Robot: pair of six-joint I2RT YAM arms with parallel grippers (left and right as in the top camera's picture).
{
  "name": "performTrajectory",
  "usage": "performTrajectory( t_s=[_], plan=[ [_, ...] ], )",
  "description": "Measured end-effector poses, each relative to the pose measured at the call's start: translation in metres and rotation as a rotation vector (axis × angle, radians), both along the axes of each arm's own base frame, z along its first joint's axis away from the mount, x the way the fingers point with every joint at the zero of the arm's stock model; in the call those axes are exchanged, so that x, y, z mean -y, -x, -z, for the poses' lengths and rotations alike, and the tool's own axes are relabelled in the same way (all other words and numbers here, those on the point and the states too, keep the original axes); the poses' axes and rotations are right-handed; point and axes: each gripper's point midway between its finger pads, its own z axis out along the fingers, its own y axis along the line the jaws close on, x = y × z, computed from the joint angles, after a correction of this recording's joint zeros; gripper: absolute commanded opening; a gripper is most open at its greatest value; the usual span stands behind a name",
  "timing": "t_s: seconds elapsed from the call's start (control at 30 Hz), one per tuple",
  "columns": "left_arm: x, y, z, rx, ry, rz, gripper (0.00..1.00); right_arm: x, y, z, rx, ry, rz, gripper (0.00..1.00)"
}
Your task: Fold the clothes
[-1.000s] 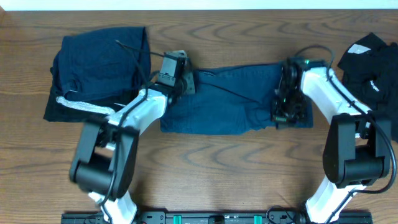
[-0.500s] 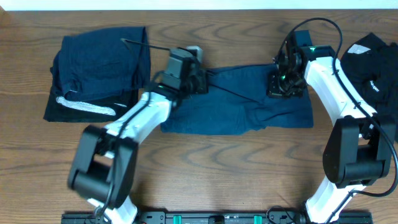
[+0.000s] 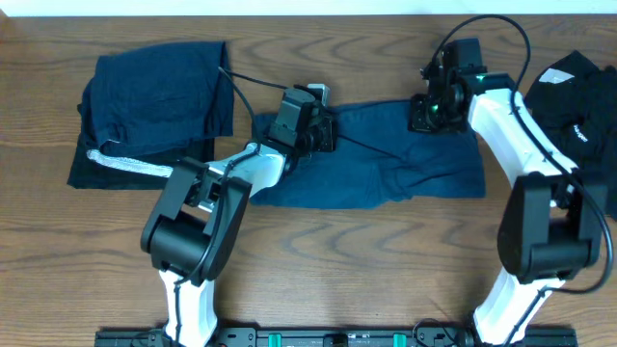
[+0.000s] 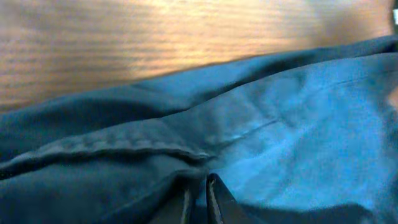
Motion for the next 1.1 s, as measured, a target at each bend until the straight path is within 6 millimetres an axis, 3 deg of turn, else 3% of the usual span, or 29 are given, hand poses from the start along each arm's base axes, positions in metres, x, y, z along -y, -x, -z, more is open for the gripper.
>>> performTrajectory(
  t_s=[0.13, 0.33, 0.5, 0.7, 0.8, 0.9, 1.0, 1.1],
  plan=[
    [-0.009, -0.004, 0.011, 0.000, -0.043, -0.042, 0.11, 0.002, -0.014, 0.027, 0.014, 0.024, -0.015, 0.01],
    [-0.016, -0.009, 0.011, 0.015, -0.064, -0.075, 0.11, 0.021, -0.019, 0.063, -0.012, 0.144, 0.011, 0.02],
    [-0.019, -0.011, 0.011, 0.020, -0.072, -0.087, 0.10, 0.036, -0.045, 0.064, 0.088, 0.232, 0.049, 0.01],
    [-0.019, -0.012, 0.008, 0.036, -0.084, -0.073, 0.10, 0.037, -0.047, 0.063, 0.095, 0.240, 0.052, 0.01],
    [-0.020, -0.013, -0.004, 0.074, -0.106, -0.054, 0.11, 0.037, -0.047, 0.063, 0.095, 0.240, 0.053, 0.02],
    [-0.027, -0.016, -0.029, 0.125, -0.129, -0.051, 0.11, 0.038, -0.048, 0.063, 0.097, 0.243, 0.054, 0.08],
    [-0.042, -0.020, -0.055, 0.169, -0.161, -0.090, 0.11, 0.039, -0.048, 0.063, 0.097, 0.247, 0.056, 0.05],
    [-0.061, -0.022, -0.060, 0.163, -0.199, -0.131, 0.11, 0.040, -0.047, 0.063, 0.094, 0.249, 0.056, 0.02]
  ],
)
